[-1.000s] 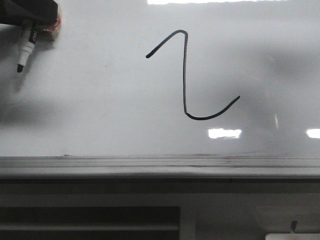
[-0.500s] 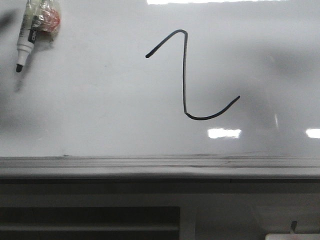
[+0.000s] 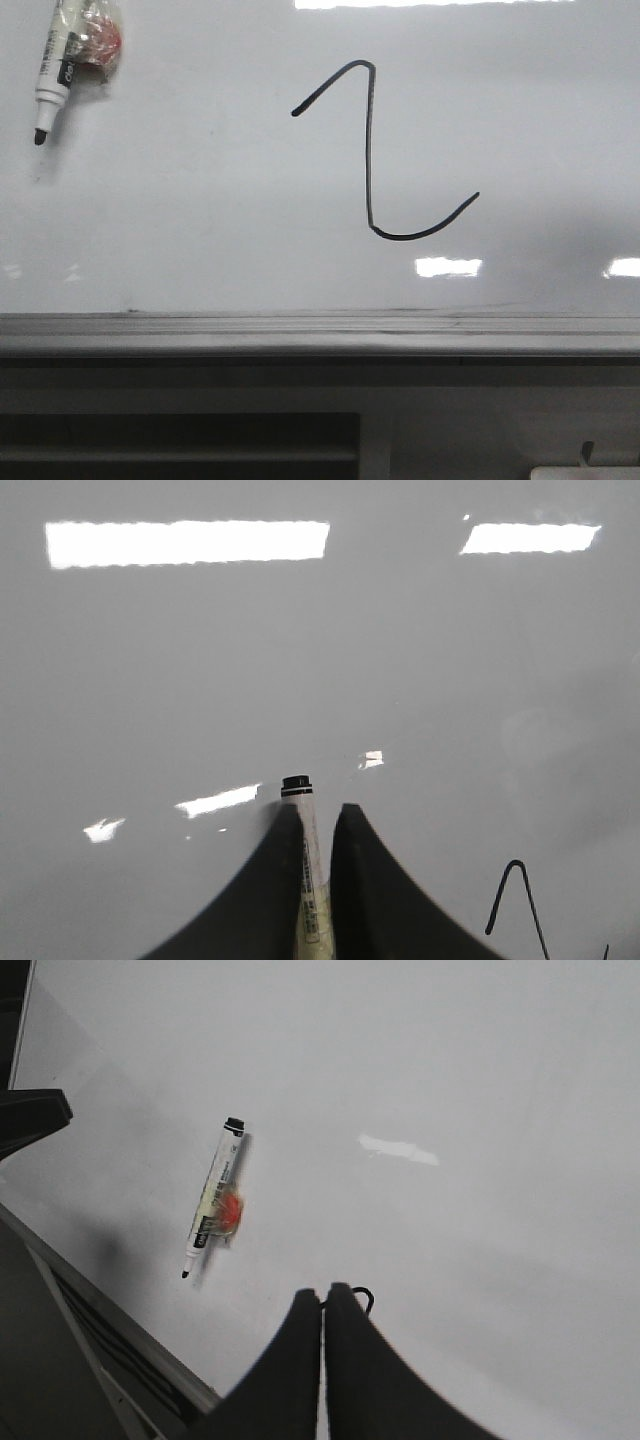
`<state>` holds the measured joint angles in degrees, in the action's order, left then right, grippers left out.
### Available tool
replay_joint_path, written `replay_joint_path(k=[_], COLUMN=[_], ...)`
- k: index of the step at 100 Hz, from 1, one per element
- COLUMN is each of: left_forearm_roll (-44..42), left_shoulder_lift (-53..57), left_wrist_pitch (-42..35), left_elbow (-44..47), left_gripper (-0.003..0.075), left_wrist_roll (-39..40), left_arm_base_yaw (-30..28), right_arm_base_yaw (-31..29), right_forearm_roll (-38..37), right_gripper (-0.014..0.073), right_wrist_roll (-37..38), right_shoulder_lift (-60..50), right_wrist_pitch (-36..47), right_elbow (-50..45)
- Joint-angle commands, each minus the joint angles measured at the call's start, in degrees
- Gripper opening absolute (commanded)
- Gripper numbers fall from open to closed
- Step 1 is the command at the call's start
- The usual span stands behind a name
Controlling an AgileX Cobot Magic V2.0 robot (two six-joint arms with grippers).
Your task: Write number 2 on whiteboard
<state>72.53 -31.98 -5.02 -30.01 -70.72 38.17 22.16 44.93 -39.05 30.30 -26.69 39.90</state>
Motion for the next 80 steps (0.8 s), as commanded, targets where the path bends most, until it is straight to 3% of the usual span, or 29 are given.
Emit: replay_joint_path(k=[1,41,80], left_forearm_roll=[-1.01,0.56,5.16], left_shoulder_lift=[2.93,23.61,29.05], left_wrist_pitch=[-0.49,-0.6,-1.08], left_elbow=[0.28,14.39,17.99], left_gripper=[-0.002,-0.002,-0.002], left_wrist_roll=[0.02,0.02,0.02], left_arm_base_yaw=[-0.03,-0.03,-0.03], right_arm_base_yaw=[-0.27,-0.27,-0.27], right_forearm_roll=[0.45,-0.75,-0.25], right_gripper=[-0.0051,-0.0052,-0.0052], right_wrist_roll=[-0.1,-0.1,-0.1], right_shoulder_lift=[-4.42,-29.73,-31.69], right_wrist_pitch=[5.24,8.62,9.79], right_elbow=[-2.38,-23.43,-27.51])
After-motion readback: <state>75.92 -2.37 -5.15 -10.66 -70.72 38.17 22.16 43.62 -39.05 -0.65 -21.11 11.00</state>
